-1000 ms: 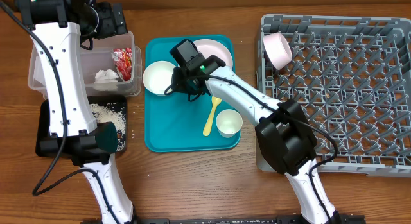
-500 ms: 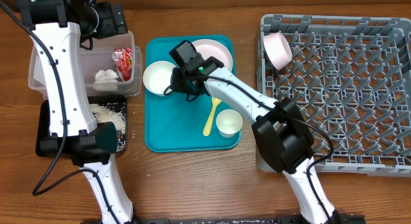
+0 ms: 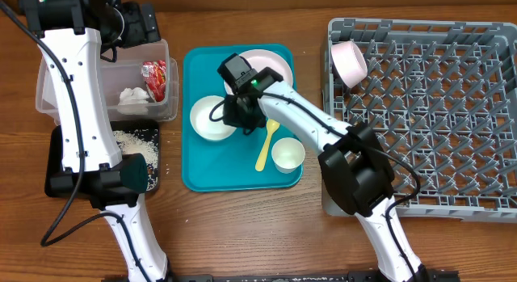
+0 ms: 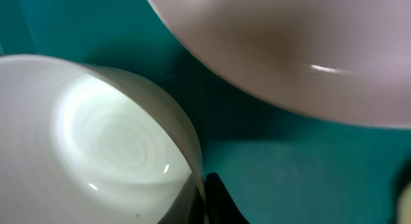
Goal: Sort waste into correct bins and load items into the dishwasher
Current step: 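Lift the white bowl and carry it over the dish rack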
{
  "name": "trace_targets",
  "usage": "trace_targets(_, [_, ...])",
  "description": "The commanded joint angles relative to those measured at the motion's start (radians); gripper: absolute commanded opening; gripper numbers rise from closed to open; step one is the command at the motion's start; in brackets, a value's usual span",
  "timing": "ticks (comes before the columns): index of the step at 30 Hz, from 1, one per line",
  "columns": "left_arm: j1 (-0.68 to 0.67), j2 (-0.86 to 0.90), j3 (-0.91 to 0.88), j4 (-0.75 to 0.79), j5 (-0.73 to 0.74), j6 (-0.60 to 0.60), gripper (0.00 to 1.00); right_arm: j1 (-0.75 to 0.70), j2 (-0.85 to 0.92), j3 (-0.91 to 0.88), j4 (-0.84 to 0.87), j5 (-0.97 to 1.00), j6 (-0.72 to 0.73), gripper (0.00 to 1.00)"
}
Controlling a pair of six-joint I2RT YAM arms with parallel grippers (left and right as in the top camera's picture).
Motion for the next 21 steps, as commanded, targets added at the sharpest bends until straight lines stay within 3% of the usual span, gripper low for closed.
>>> trace_targets(1, [-0.006,-0.014,-0.003,0.004,-0.007,0.021,0.96,-0.037,-0.079,0.049,-0.049,-0.037,-0.114,0.04])
trace_targets(7, [-0.006,-0.014,-0.003,0.009,-0.006,0.013,0.97,-0.111,-0.312,0.104,-0.159,0.021,-0.254,0.04])
trace_targets(12, [-0.006,-0.014,-0.003,0.013,-0.008,0.014,0.97,-0.173,-0.479,0.104,-0.305,0.455,-0.272,0.04])
trace_targets(14, [-0.006,-0.014,-0.003,0.013,-0.008,0.015,0.97,-0.189,-0.513,0.104,-0.416,0.744,-0.218,0.04])
trace_targets(17, [-0.005,-0.014,-0.003,0.013,-0.008,0.015,0.98,-0.203,-0.522,0.104,-0.669,1.113,-0.005,0.04])
trace_targets(18, [-0.006,-0.014,-0.003,0.013,-0.007,0.014,0.98,-0.208,-0.52,0.099,-0.715,1.165,0.041,0.04])
trace_targets(21, [-0.006,-0.014,-0.003,0.018,-0.007,0.014,0.98,-0.227,-0.526,0.059,-0.715,1.104,-0.006,0.04])
